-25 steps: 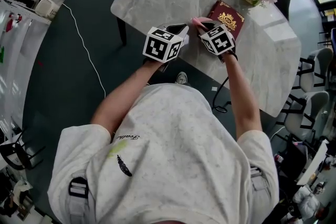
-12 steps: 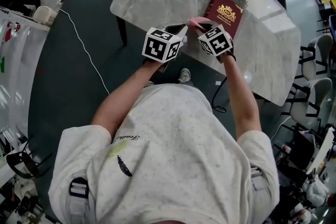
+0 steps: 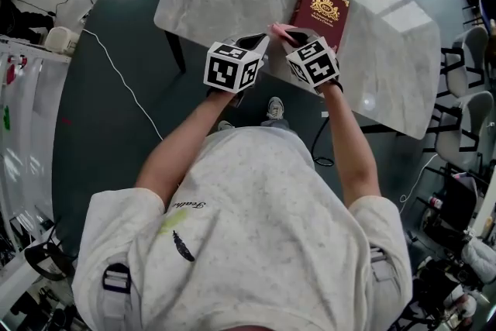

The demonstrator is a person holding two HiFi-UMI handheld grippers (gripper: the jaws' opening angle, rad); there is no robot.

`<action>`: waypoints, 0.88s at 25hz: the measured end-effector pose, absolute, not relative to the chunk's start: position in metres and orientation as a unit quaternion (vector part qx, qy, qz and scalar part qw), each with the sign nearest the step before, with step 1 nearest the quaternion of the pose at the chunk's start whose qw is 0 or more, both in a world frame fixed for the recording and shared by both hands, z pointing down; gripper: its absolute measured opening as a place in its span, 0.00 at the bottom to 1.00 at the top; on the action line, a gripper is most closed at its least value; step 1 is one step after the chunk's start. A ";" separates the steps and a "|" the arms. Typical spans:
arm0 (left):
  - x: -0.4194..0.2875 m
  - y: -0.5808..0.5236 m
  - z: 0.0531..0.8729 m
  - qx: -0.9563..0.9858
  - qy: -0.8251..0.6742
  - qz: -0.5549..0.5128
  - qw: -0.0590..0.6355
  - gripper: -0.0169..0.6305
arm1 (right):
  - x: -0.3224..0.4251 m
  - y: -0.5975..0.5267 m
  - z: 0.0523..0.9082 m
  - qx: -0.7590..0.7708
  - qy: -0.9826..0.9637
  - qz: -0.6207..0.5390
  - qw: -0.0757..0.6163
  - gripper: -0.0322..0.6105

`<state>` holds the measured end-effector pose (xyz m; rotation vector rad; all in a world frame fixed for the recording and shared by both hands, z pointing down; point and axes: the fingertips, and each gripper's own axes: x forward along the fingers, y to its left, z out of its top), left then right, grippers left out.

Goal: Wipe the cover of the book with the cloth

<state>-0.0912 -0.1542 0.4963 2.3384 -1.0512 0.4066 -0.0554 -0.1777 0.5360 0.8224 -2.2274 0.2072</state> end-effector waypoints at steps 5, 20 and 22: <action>-0.081 -0.162 0.487 0.870 -0.391 0.142 0.265 0.04 | -0.038 -0.176 0.511 0.367 -0.868 0.091 0.323 0.07; 0.005 -0.185 0.451 0.893 -0.370 0.140 0.212 0.04 | 0.077 -0.179 0.430 0.535 -0.822 0.104 0.168 0.08; 0.017 -0.187 0.444 0.896 -0.370 0.136 0.204 0.04 | 0.090 -0.179 0.419 0.545 -0.819 0.104 0.148 0.07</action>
